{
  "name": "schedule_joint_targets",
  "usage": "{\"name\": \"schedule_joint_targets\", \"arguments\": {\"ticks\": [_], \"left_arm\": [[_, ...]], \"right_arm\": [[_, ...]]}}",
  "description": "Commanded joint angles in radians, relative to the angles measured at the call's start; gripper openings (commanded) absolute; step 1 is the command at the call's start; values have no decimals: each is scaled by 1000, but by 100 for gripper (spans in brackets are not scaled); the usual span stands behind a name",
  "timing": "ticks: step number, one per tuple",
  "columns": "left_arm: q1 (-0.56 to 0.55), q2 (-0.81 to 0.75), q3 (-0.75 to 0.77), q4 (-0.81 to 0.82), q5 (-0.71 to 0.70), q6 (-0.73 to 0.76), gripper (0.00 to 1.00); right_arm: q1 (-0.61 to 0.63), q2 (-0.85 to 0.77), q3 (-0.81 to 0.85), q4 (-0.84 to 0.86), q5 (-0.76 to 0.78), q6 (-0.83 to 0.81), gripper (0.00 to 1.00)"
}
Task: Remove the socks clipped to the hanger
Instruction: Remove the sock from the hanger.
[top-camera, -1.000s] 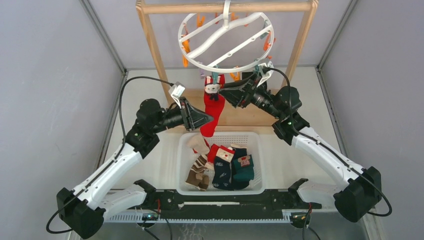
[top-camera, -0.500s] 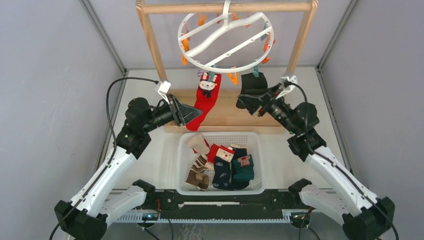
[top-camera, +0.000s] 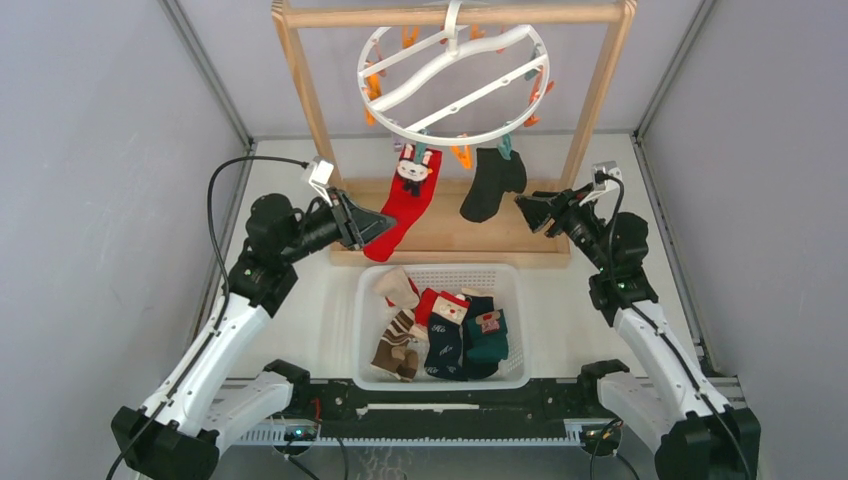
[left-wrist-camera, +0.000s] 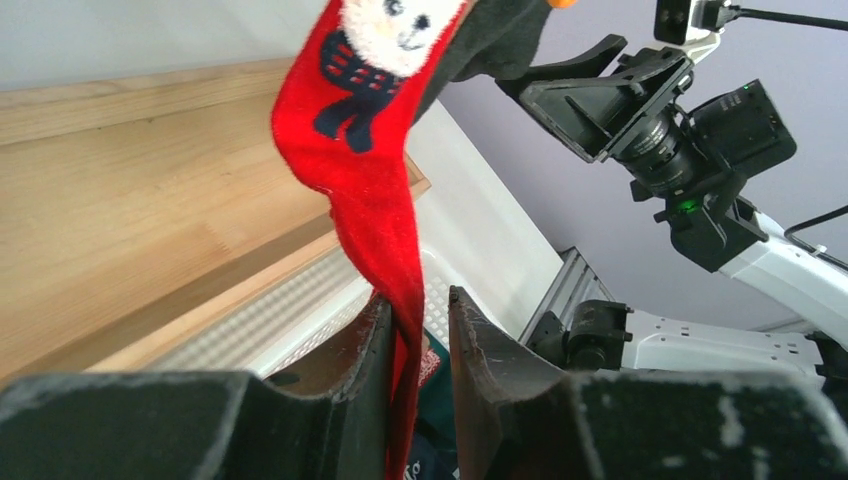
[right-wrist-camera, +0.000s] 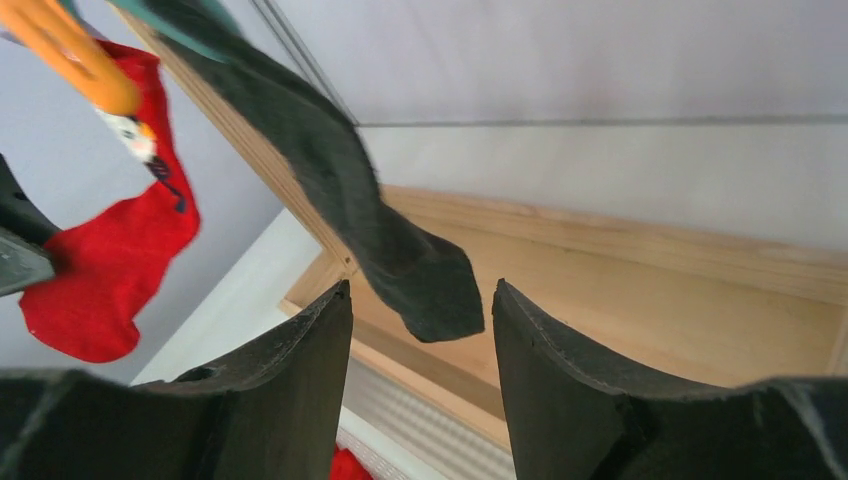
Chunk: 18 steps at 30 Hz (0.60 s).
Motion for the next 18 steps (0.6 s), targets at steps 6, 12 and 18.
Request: {"name": "schedule_joint_targets", "arguments": {"ticks": [6,12,18], "left_arm": [[29,1,72,1,24,16,32],[30,9,71,-9,11,29,40],[29,5,54,-18,0,46,41]], "right_arm": [[-26,143,29,222,-97,-24,62],[-18,283,68,416,-207,11,63],[40,317,124,420,-209,-13,60]]}}
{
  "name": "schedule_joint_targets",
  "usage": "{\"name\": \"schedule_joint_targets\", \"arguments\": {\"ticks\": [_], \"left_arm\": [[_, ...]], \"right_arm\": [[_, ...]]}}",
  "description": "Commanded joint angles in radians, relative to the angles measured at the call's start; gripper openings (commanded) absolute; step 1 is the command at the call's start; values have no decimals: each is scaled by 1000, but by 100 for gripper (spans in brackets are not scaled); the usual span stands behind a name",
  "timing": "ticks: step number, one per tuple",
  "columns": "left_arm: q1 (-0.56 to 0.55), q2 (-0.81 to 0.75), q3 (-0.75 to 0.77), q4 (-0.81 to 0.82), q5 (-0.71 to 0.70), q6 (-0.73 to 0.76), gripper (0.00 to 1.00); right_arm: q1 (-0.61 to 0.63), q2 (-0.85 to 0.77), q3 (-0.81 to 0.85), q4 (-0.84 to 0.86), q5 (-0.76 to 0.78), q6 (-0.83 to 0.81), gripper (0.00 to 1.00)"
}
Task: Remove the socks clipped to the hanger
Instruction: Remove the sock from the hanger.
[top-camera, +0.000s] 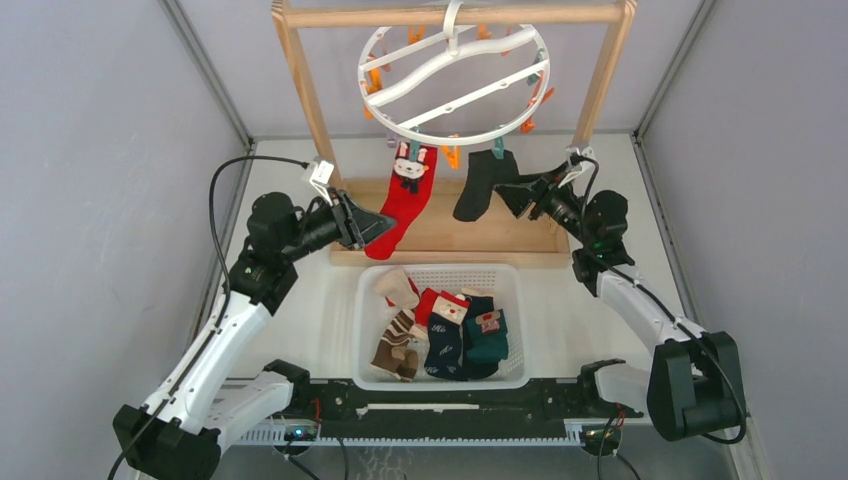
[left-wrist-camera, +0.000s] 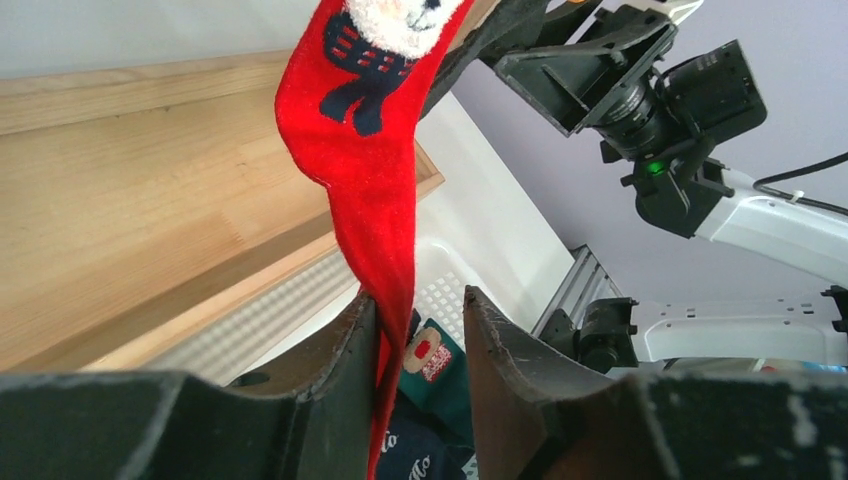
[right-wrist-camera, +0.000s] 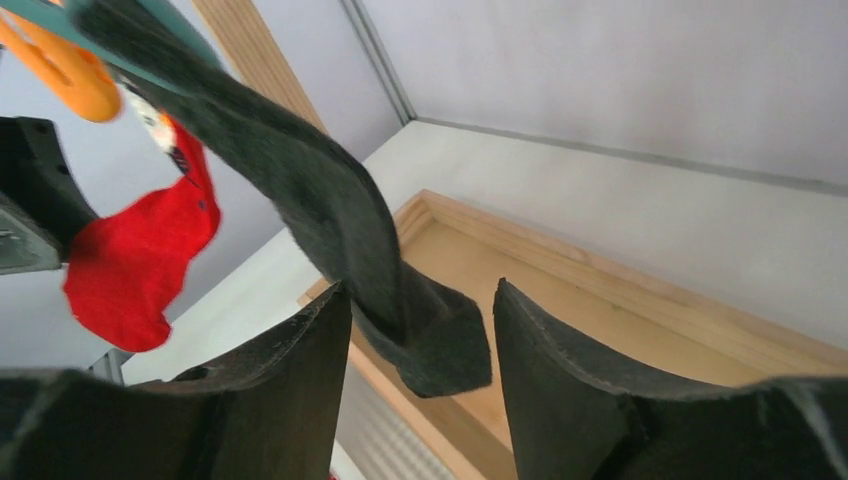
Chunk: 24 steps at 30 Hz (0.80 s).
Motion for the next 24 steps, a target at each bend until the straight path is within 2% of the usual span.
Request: {"name": "schedule_joint_targets", "arguments": {"ticks": [1,3,5,11,14,19,24], "left_arm": [[6,-6,52,8,-1,28,41],[6,-6,49,16,-2,26,42],[6,-8,48,18,-1,26,48],[5,-56,27,32,-7,35,84],[-28,-88,12,43,-27,50,86],[-161,-113,-6,57,-132,109,87],[-258,-95,-63,150,-205,133,88]], "right_arm": [[58,-16,74,85,-36,-23,60],[83,-26,81,65,-45,-36,53],[102,-33,82,57,-63,-40,46],[146,-73,83,-30,-79,-49,14],[169,-106,83,-73,-75,-47,10],[186,-156,86,-94,-91,2,10],[186,-188,95,-96,-124,71,10]]}}
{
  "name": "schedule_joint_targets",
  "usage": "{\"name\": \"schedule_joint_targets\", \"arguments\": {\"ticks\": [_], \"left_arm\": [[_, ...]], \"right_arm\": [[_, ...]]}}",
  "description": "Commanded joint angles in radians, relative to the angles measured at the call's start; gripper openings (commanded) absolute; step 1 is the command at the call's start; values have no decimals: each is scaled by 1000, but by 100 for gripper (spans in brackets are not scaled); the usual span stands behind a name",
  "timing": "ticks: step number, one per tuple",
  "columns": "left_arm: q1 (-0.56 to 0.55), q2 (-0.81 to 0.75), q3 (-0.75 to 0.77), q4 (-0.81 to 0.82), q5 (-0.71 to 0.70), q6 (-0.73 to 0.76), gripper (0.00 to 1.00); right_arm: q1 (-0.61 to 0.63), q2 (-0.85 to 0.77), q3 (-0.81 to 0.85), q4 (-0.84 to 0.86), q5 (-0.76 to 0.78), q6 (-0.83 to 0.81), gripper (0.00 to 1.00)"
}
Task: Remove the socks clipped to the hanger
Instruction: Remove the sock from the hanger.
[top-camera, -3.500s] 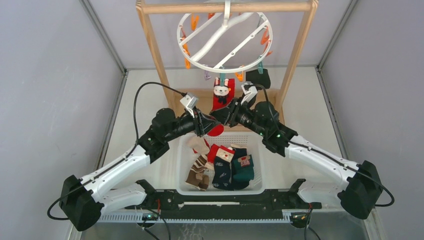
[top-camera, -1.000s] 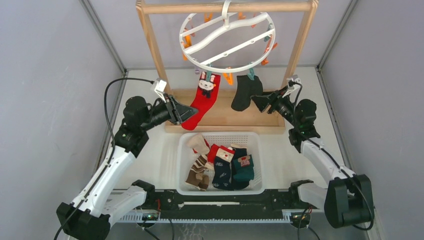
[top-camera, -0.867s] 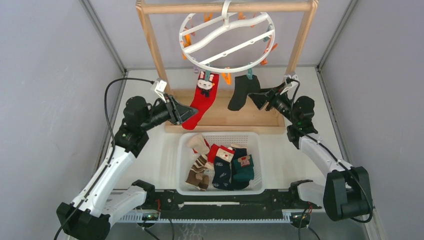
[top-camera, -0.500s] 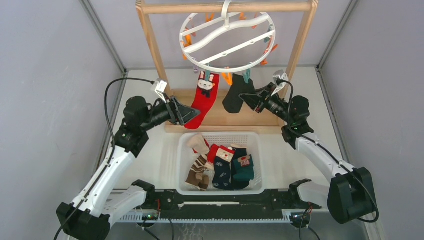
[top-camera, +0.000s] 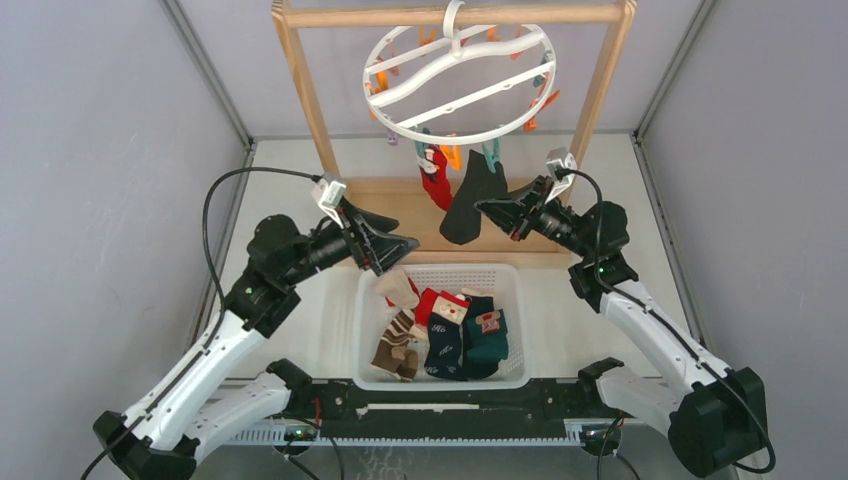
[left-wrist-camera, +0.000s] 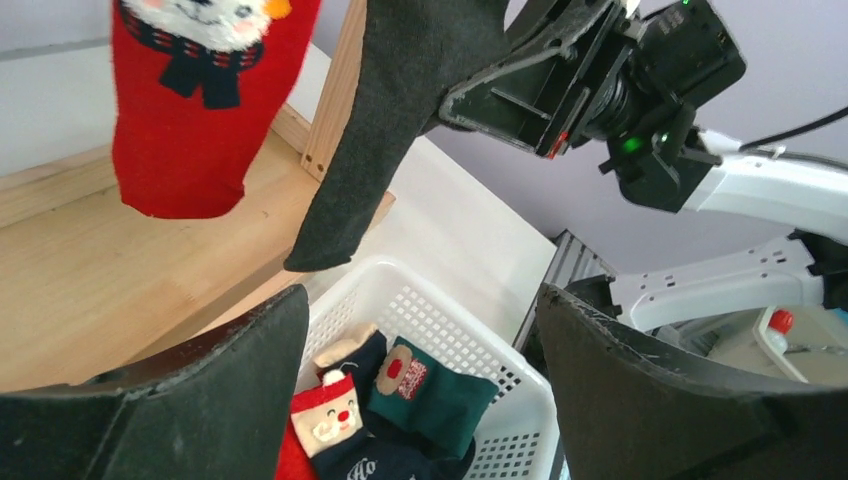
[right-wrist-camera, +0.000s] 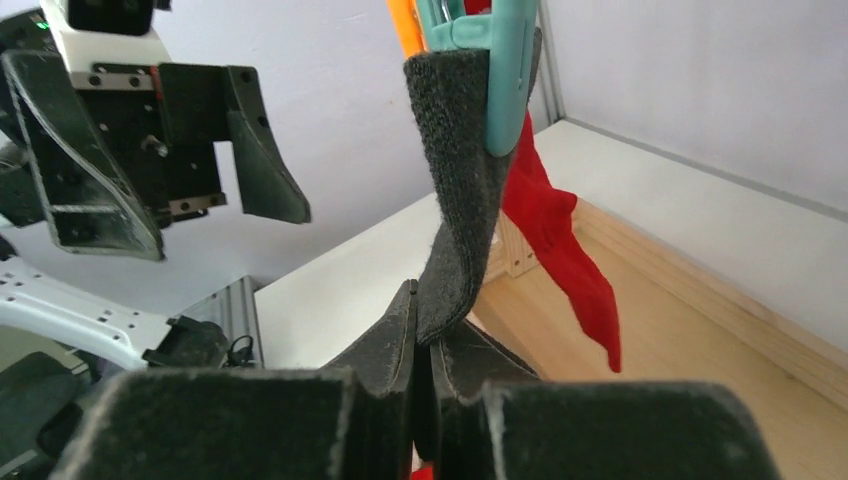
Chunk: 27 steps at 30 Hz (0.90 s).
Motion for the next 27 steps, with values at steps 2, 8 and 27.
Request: {"name": "schedule_joint_targets", "arguments": {"ticks": [2,8,27], "left_arm": [[-69,31,-72,135,-103,67,89],[-96,115,-113,255,-112,96,92],[-176,374,-37,495,-57,88,70]], "right_arm": [[4,-38,54,10,-50,96,10],[8,-33,66,46,-90,177,10],[61,-4,76,57,-102,216,10]]}}
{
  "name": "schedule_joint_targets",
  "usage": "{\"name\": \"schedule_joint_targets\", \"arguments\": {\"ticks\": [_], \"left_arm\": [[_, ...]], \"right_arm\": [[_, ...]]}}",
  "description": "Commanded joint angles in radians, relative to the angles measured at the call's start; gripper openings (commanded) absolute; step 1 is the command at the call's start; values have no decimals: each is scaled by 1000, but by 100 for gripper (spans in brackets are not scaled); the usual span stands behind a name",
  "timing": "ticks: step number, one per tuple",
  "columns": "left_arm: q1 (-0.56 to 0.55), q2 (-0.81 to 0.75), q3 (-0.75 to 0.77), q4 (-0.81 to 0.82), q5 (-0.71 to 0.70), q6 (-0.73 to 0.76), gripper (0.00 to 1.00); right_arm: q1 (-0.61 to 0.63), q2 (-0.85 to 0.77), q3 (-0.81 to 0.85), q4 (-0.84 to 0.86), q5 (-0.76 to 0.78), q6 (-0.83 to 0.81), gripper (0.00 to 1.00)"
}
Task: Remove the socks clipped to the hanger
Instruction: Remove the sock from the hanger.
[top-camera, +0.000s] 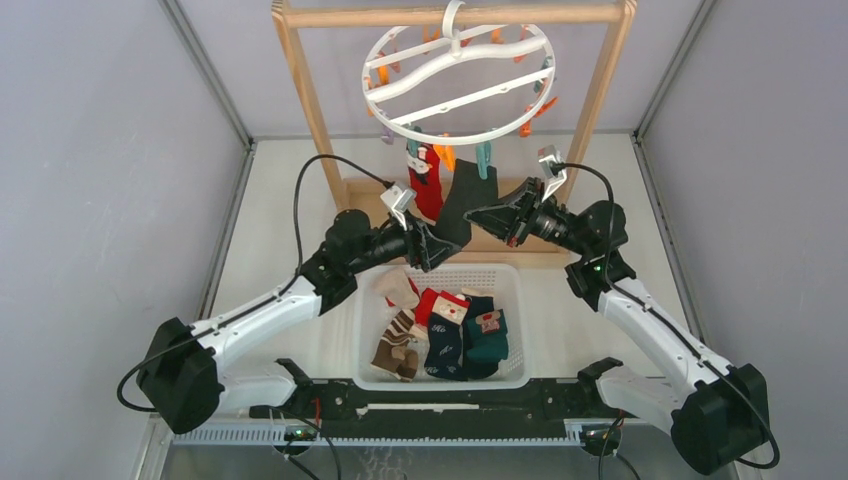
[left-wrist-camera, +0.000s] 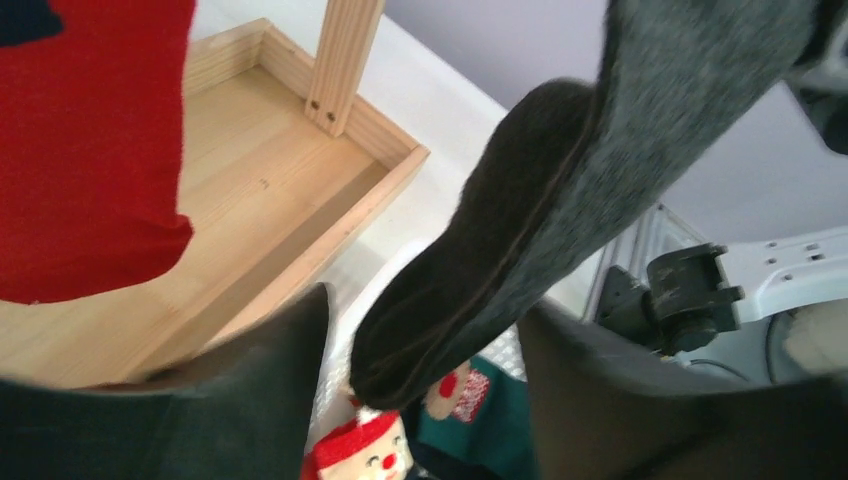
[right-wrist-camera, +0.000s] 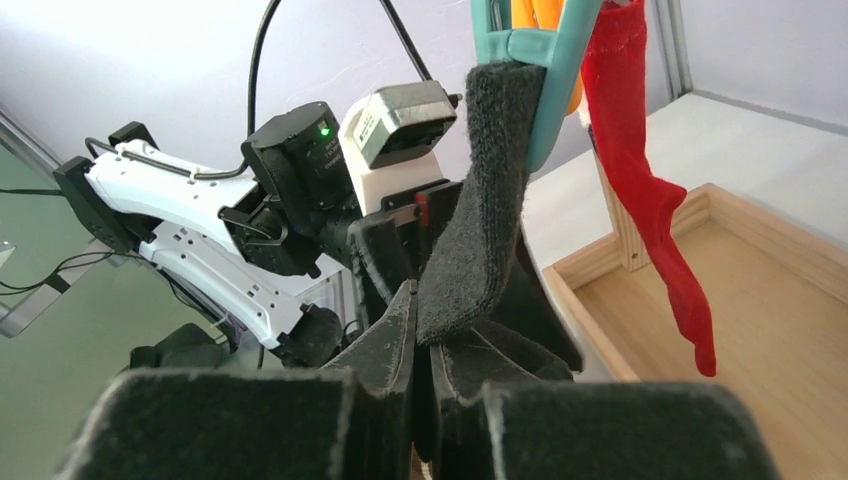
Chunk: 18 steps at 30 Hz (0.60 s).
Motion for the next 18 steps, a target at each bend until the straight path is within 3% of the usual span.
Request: {"name": "schedule_joint_targets", "arguments": {"ticks": [1,4,7,13,18], "left_arm": [[-12,-19,66,128,44,-12,57],[-12,-38,73,105,66,-12,20],[-13,-57,77,82,74,-13,12],[-11,-90,112,-56,74,8,11],[-9,-107,129,-99,84,16,13]], "right_arm": [[17,-6,43,12,15,-9,10],[20,-19,42,-34,34,-38,10],[22,-31,42,-73,47,-61,13],[-2,-141,50,-277,174,-190,47],[-14,-205,114,-425,271,-319,54]]}}
